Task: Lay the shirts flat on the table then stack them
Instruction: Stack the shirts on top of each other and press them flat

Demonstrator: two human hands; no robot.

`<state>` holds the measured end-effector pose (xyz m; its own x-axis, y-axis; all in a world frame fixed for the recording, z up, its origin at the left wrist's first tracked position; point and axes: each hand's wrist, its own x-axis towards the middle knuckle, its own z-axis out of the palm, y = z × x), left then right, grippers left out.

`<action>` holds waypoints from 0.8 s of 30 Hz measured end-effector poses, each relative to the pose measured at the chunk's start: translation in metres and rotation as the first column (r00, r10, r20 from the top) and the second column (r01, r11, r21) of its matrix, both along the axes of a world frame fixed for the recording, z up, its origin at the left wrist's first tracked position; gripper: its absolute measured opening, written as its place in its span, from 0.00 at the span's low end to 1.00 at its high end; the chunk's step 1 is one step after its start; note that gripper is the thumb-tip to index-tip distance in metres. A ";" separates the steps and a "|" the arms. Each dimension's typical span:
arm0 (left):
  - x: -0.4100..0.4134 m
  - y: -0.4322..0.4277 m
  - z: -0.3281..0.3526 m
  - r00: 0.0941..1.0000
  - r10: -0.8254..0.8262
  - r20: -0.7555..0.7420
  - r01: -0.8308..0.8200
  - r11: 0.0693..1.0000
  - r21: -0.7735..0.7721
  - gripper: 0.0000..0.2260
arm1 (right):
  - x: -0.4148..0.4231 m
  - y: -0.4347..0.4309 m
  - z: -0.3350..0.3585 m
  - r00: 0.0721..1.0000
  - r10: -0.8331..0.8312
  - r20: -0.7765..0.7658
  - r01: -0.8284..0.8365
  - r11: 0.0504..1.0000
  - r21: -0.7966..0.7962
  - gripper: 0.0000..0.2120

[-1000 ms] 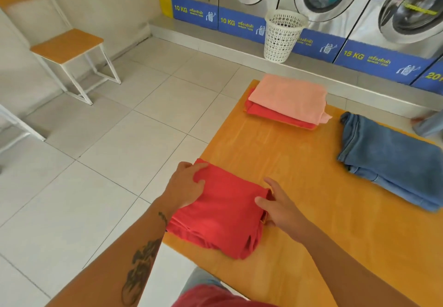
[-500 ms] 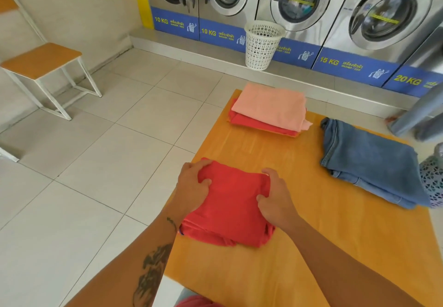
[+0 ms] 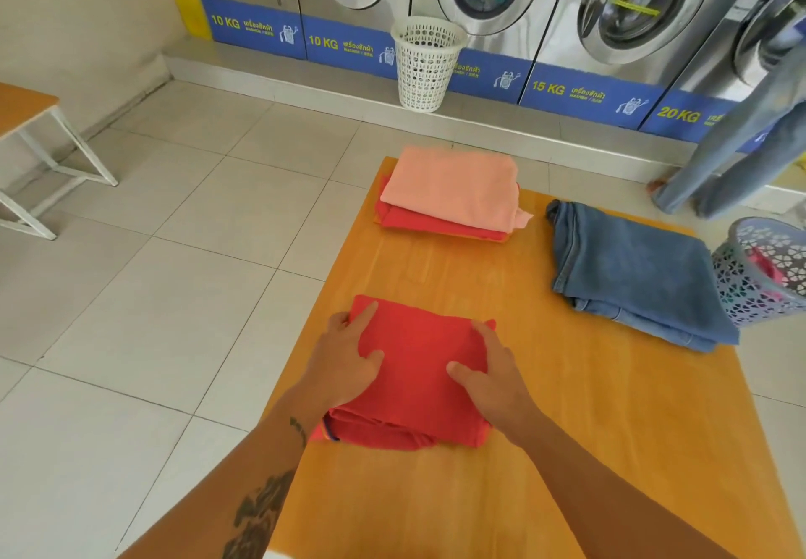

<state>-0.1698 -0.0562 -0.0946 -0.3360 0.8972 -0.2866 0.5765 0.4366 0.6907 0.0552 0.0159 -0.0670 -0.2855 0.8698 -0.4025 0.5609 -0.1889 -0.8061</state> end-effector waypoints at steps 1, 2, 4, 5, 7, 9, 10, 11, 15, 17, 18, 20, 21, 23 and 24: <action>0.001 -0.001 -0.001 1.000 -0.006 0.010 0.006 1.000 0.024 0.32 | -0.003 -0.006 0.000 1.000 0.004 -0.014 -0.004 1.000 0.002 0.35; 0.002 -0.002 -0.002 1.000 -0.007 0.031 0.006 0.999 0.045 0.31 | -0.006 -0.010 0.000 1.000 0.003 -0.029 -0.003 1.000 -0.004 0.35; 0.003 -0.004 -0.004 0.997 -0.004 0.082 -0.002 0.998 0.067 0.30 | -0.011 -0.015 -0.002 0.999 -0.010 -0.045 0.009 1.000 -0.022 0.35; 0.003 -0.004 -0.004 0.994 0.002 0.108 -0.009 0.997 0.070 0.29 | -0.012 -0.015 -0.002 0.999 -0.018 -0.049 0.017 1.000 -0.026 0.34; 0.001 -0.004 -0.003 0.984 0.038 0.172 -0.053 0.995 0.083 0.28 | -0.014 -0.012 -0.003 0.997 -0.042 -0.064 0.040 0.998 -0.040 0.33; 0.000 -0.002 -0.001 0.972 0.085 0.218 -0.111 0.987 0.113 0.25 | -0.017 -0.005 -0.002 0.994 -0.067 -0.081 0.063 0.997 -0.053 0.31; -0.001 -0.001 0.000 0.969 0.102 0.226 -0.135 0.982 0.136 0.24 | -0.018 -0.001 -0.001 0.994 -0.074 -0.083 0.071 0.996 -0.046 0.30; 0.000 0.001 0.001 0.964 0.118 0.237 -0.158 0.975 0.159 0.23 | -0.021 0.004 0.001 0.993 -0.082 -0.082 0.080 0.996 -0.033 0.30; -0.005 0.020 0.008 0.945 0.175 0.277 -0.249 0.934 0.258 0.21 | -0.030 0.031 0.009 0.989 -0.122 -0.079 0.124 0.992 0.020 0.28; -0.013 0.037 0.017 0.939 0.177 0.293 -0.268 0.913 0.308 0.21 | -0.036 0.050 0.017 0.986 -0.138 -0.098 0.142 0.989 0.036 0.27; -0.018 0.047 0.023 0.938 0.171 0.302 -0.271 0.904 0.330 0.21 | -0.039 0.060 0.022 0.984 -0.141 -0.106 0.147 0.988 0.043 0.27; -0.027 0.068 0.035 0.939 0.151 0.308 -0.263 0.892 0.367 0.20 | -0.046 0.082 0.032 0.985 -0.141 -0.103 0.148 0.987 0.063 0.26; -0.032 0.080 0.042 0.943 0.138 0.302 -0.253 0.888 0.385 0.20 | -0.050 0.094 0.037 0.985 -0.141 -0.100 0.149 0.986 0.074 0.26; -0.040 0.104 0.054 0.954 0.118 0.274 -0.230 0.876 0.424 0.19 | -0.057 0.116 0.049 0.986 -0.133 -0.100 0.144 0.984 0.105 0.26; -0.044 0.117 0.060 0.958 0.112 0.264 -0.224 0.868 0.443 0.18 | -0.060 0.128 0.055 0.987 -0.129 -0.099 0.142 0.982 0.128 0.26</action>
